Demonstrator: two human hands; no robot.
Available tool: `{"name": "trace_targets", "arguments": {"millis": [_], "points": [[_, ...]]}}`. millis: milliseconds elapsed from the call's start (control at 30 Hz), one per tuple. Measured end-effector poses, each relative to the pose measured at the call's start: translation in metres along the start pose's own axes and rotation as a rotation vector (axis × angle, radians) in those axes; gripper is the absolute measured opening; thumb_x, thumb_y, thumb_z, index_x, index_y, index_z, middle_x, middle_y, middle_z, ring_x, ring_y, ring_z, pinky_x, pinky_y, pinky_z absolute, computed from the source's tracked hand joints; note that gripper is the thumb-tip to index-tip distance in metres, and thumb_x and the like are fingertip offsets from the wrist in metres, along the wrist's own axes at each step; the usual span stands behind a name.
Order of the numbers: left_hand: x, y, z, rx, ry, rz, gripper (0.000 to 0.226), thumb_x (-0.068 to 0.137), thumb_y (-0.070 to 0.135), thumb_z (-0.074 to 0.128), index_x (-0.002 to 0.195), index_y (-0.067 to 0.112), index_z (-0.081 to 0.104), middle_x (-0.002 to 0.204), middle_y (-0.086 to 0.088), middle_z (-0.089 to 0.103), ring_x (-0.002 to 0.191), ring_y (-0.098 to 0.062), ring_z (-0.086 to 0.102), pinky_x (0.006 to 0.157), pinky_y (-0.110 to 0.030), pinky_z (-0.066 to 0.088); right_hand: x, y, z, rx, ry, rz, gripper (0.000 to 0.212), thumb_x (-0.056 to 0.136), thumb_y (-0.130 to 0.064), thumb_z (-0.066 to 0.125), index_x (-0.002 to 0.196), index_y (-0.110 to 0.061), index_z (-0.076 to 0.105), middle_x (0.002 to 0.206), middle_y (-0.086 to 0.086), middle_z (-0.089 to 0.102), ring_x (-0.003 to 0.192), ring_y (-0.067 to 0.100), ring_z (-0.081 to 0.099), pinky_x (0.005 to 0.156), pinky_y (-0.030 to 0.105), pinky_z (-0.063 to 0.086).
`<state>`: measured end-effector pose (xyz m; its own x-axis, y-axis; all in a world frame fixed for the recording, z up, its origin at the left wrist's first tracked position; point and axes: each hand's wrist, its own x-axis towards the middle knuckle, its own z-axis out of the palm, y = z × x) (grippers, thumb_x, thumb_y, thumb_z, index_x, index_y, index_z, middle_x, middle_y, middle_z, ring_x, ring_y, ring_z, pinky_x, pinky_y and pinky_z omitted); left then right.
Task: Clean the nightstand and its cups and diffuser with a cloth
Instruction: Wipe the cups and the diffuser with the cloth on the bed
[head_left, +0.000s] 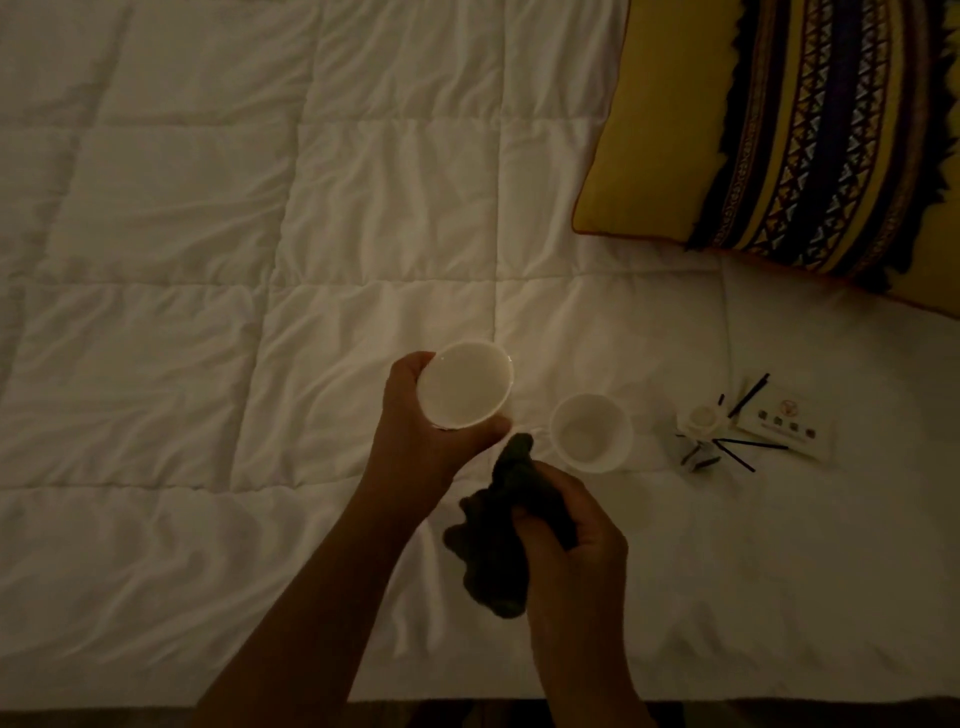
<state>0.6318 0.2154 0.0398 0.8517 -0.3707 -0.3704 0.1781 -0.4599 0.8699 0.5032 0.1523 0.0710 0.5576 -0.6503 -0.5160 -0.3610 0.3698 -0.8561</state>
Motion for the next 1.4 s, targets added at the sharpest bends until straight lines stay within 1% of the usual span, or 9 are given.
{"name": "trace_targets", "arguments": {"millis": [100, 333, 667, 833, 933, 1033, 1167, 1333, 1400], "points": [[0.009, -0.026, 0.004, 0.184, -0.012, 0.062, 0.089, 0.057, 0.031, 0.091, 0.129, 0.024, 0.039, 0.126, 0.003, 0.048, 0.110, -0.009, 0.053, 0.090, -0.023, 0.048, 0.006, 0.012, -0.013, -0.042, -0.008, 0.021, 0.033, 0.088, 0.002, 0.058, 0.095, -0.028, 0.070, 0.086, -0.020, 0.073, 0.082, -0.002, 0.069, 0.066, 0.008, 0.052], [0.020, -0.071, 0.022, 0.529, -0.090, 0.083, 0.098, 0.066, 0.045, 0.082, 0.144, 0.020, 0.030, 0.142, -0.001, 0.044, 0.127, -0.019, 0.047, 0.105, -0.047, 0.044, 0.016, 0.033, -0.036, -0.041, -0.001, 0.153, 0.035, 0.086, 0.002, 0.059, 0.098, -0.028, 0.074, 0.095, -0.005, 0.075, 0.092, 0.013, 0.071, 0.087, 0.039, 0.056], [0.007, -0.071, 0.017, 0.592, -0.108, 0.104, 0.118, 0.069, 0.040, 0.083, 0.153, 0.024, 0.001, 0.160, -0.002, 0.012, 0.147, -0.020, 0.016, 0.118, -0.047, 0.024, 0.012, 0.040, -0.059, 0.011, -0.016, 0.241, 0.035, 0.086, 0.003, 0.059, 0.097, -0.026, 0.075, 0.095, 0.001, 0.076, 0.091, 0.020, 0.072, 0.090, 0.049, 0.055], [-0.014, -0.032, 0.025, 0.606, 0.031, 0.362, 0.086, 0.078, 0.031, 0.077, 0.148, 0.020, 0.027, 0.150, -0.001, 0.034, 0.137, -0.013, 0.032, 0.112, -0.034, 0.033, 0.007, 0.041, -0.076, 0.103, 0.004, 0.285, 0.033, 0.086, 0.004, 0.057, 0.093, -0.023, 0.076, 0.093, 0.007, 0.076, 0.090, 0.028, 0.072, 0.087, 0.054, 0.055], [-0.016, -0.016, 0.046, 0.513, -0.050, 0.346, 0.085, 0.079, 0.030, 0.076, 0.148, 0.024, 0.026, 0.140, 0.005, 0.047, 0.126, -0.006, 0.044, 0.108, -0.030, 0.040, 0.005, 0.045, -0.086, 0.158, -0.008, 0.323, 0.031, 0.088, 0.005, 0.054, 0.095, -0.017, 0.075, 0.093, 0.015, 0.075, 0.086, 0.035, 0.072, 0.079, 0.052, 0.057], [-0.013, -0.010, 0.074, 0.480, -0.264, 0.357, 0.108, 0.078, 0.032, 0.077, 0.152, 0.030, -0.001, 0.159, 0.005, 0.019, 0.142, -0.005, 0.025, 0.112, -0.027, 0.024, 0.004, 0.048, -0.098, 0.210, -0.007, 0.376, 0.027, 0.090, 0.009, 0.049, 0.092, -0.007, 0.071, 0.083, 0.020, 0.074, 0.071, 0.033, 0.073, 0.060, 0.041, 0.060], [0.003, -0.018, 0.106, 0.729, -0.428, 0.322, 0.118, 0.077, 0.033, 0.078, 0.152, 0.025, -0.013, 0.163, 0.003, -0.005, 0.150, -0.016, 0.004, 0.119, -0.035, 0.017, 0.000, 0.050, -0.106, 0.280, 0.028, 0.355, 0.020, 0.087, 0.001, 0.057, 0.099, -0.007, 0.071, 0.097, 0.027, 0.071, 0.087, 0.048, 0.067, 0.082, 0.064, 0.052], [0.012, -0.027, 0.119, 0.771, -0.393, 0.283, 0.089, 0.083, 0.020, 0.072, 0.151, 0.012, 0.015, 0.153, -0.008, 0.028, 0.135, -0.028, 0.041, 0.109, -0.039, 0.039, -0.003, 0.049, -0.119, 0.323, 0.015, 0.350, 0.030, 0.090, 0.010, 0.048, 0.097, -0.010, 0.070, 0.082, 0.020, 0.074, 0.071, 0.037, 0.072, 0.059, 0.042, 0.060], [0.014, -0.025, 0.120, 0.750, -0.375, 0.271, 0.089, 0.079, 0.022, 0.076, 0.149, 0.011, 0.021, 0.149, -0.007, 0.032, 0.129, -0.027, 0.046, 0.102, -0.035, 0.042, -0.004, 0.051, -0.121, 0.331, 0.031, 0.340, 0.030, 0.089, 0.009, 0.050, 0.101, -0.010, 0.070, 0.084, 0.018, 0.075, 0.075, 0.038, 0.072, 0.065, 0.047, 0.060]]}}
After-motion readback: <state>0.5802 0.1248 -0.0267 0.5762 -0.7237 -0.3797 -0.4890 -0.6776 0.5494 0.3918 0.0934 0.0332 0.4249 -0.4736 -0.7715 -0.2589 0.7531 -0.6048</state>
